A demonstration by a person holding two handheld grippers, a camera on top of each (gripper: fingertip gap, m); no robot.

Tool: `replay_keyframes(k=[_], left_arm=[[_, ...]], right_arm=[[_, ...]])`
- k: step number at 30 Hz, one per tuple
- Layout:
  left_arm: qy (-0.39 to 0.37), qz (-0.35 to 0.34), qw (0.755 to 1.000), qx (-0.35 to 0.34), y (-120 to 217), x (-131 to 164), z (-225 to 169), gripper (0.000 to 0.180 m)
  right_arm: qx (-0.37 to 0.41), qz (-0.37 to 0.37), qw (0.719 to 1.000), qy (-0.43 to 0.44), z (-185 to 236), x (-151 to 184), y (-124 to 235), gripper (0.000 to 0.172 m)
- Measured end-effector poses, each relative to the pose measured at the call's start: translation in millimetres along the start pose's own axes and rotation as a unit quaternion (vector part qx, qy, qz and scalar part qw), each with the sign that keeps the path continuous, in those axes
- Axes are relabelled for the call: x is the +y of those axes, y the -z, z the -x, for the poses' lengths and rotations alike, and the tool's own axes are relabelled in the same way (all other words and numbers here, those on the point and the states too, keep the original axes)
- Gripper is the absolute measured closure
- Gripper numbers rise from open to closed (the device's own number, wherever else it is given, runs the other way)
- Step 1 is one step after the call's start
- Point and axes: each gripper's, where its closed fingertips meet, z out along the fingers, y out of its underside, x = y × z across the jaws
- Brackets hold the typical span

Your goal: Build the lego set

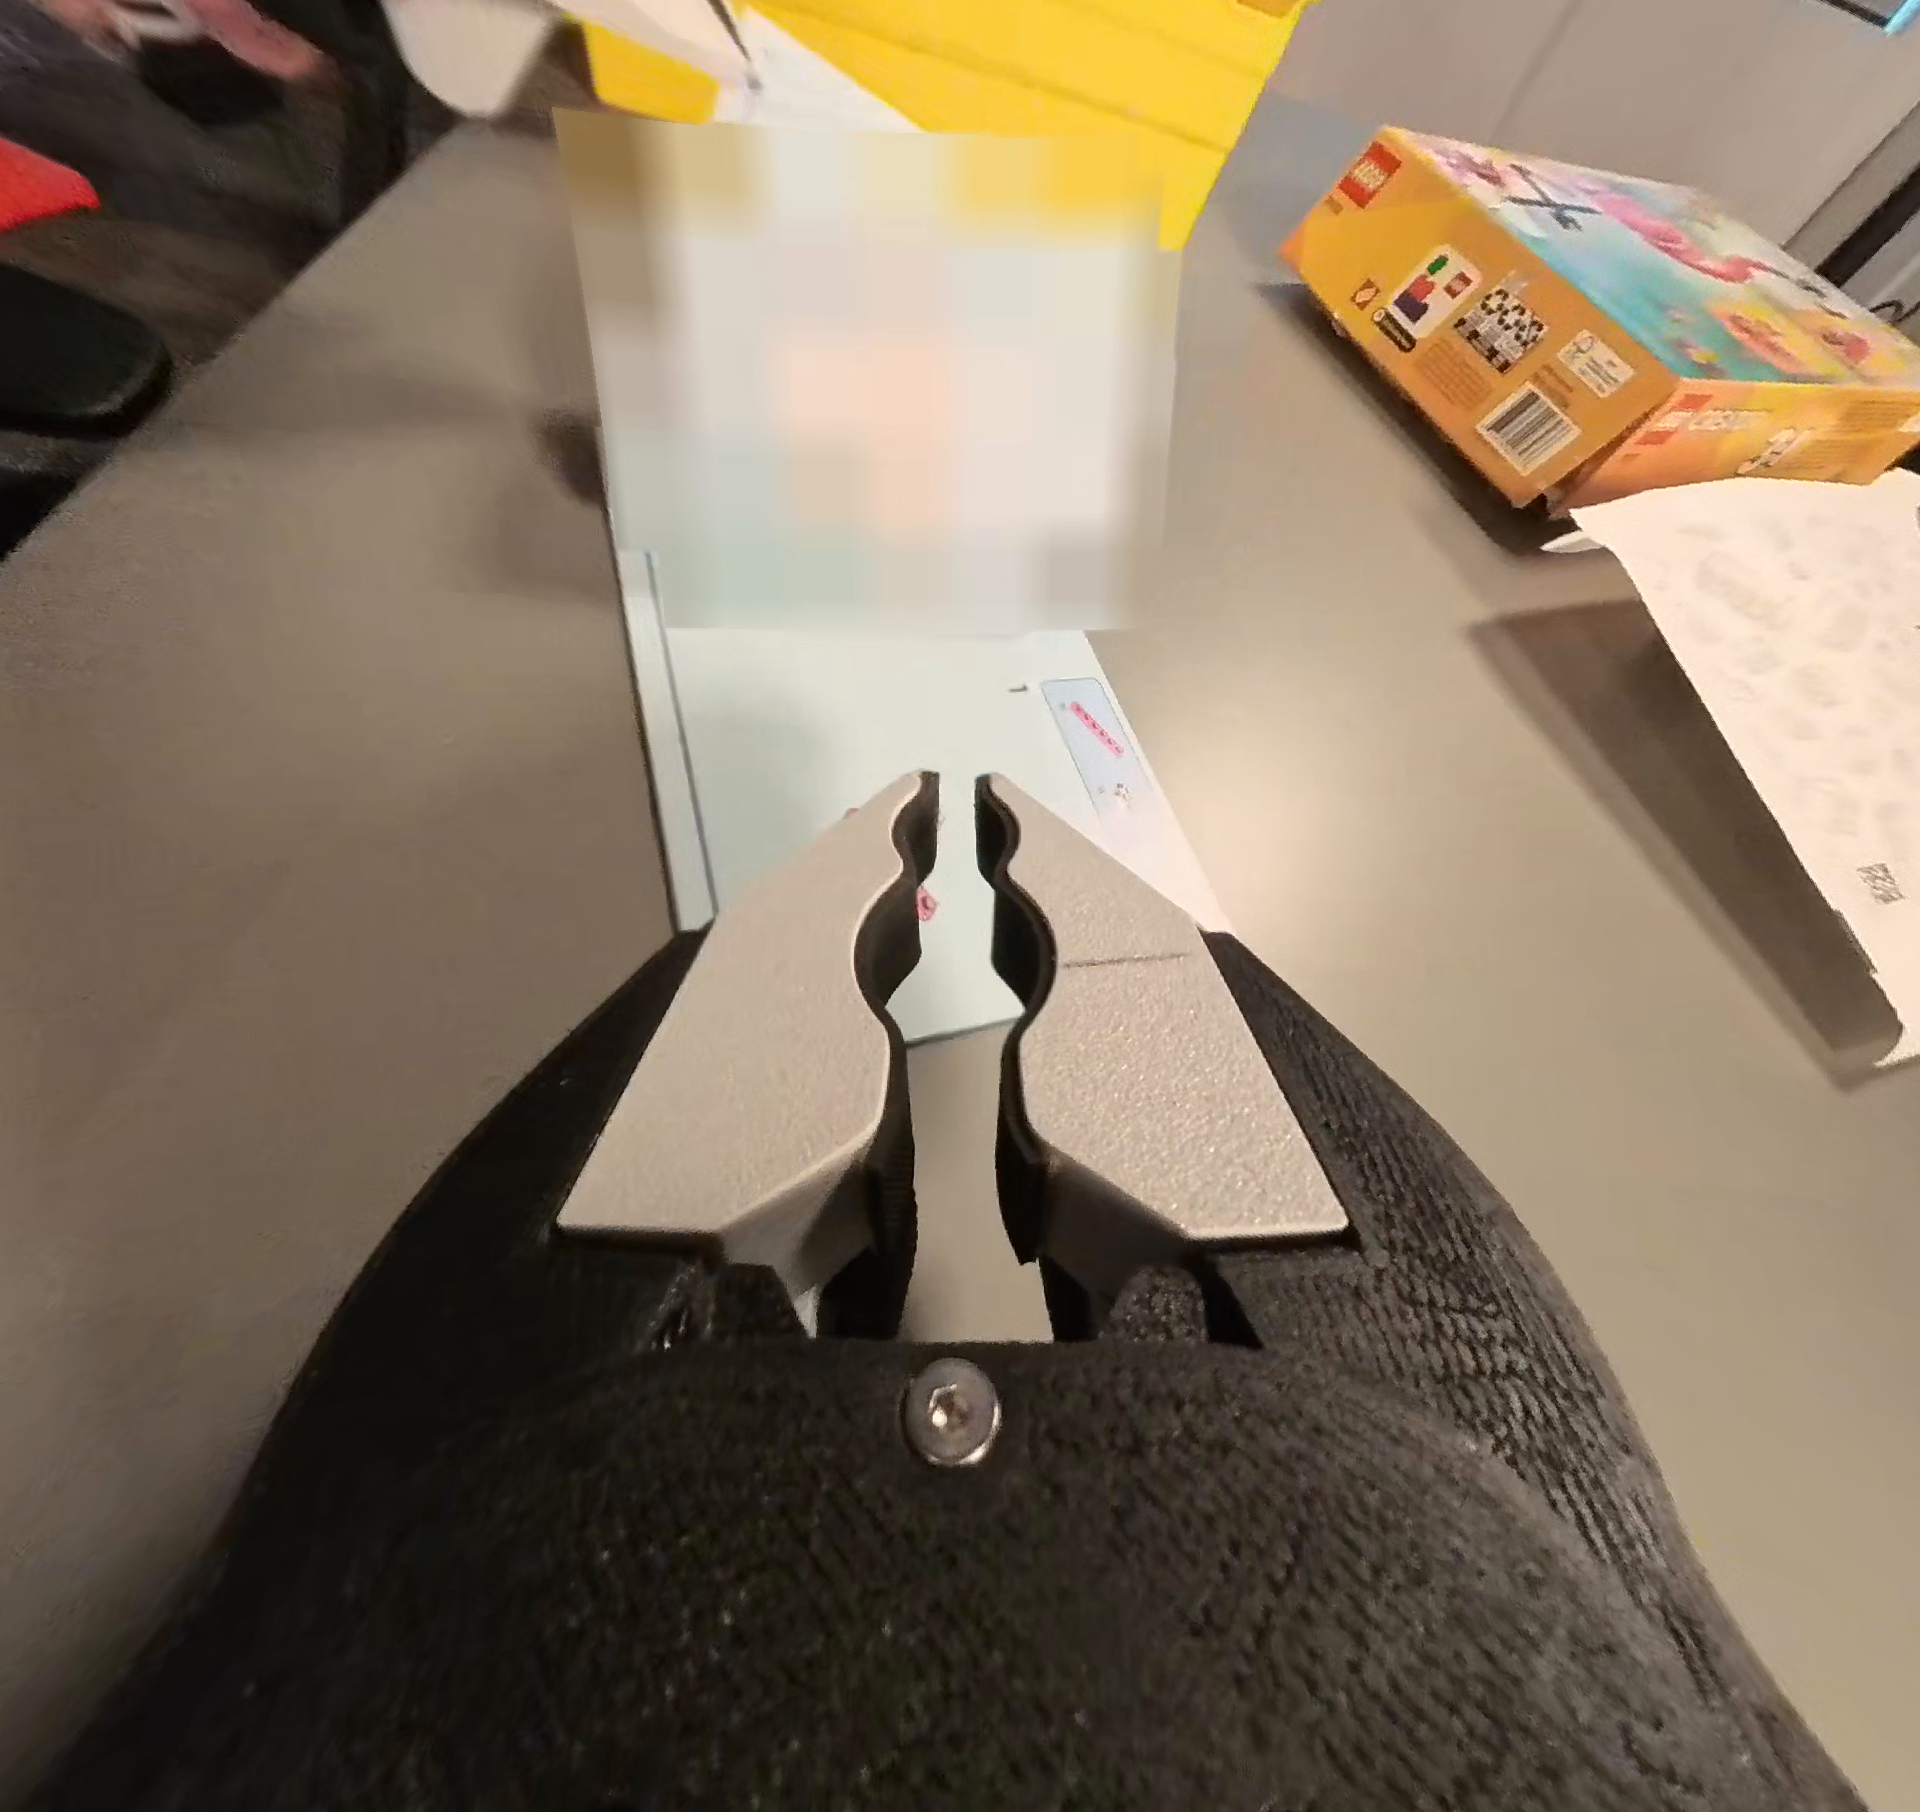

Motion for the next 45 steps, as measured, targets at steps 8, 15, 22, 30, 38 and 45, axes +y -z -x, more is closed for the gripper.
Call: replay_keyframes(k=[8,15,22,30,38,45], left_arm=[[0.059,0.078,0.994,-0.043,30.1,63.2,50.3,0.18],[0.113,0.063,0.99,-0.064,39.5,77.3,74.3,0.147],[0.091,-0.029,0.993,-0.075,54.1,62.2,84.0,0.139],[0.146,-0.13,0.98,0.039,26.7,1.3,49.1,0.138],[0.166,-0.272,0.925,0.206,-49.7,-154.7,-30.9,0.132],[0.112,-0.228,0.921,0.294,-126.1,-156.2,-127.0,0.129]], right_arm=[[0.095,0.036,0.994,-0.042,10.5,-26.8,-43.1,0.158],[0.019,0.064,0.984,-0.166,44.0,-56.7,-124.2,0.131],[-0.004,0.117,0.978,-0.175,53.5,-51.4,-158.3,0.113],[0.05,0.137,0.978,-0.151,9.5,-14.6,-116.4,0.107],[0.202,0.015,0.968,-0.146,-62.2,-11.5,-26.6,0.092],[0.396,0.049,0.912,-0.092,-64.4,13.8,59.0,0.115]])
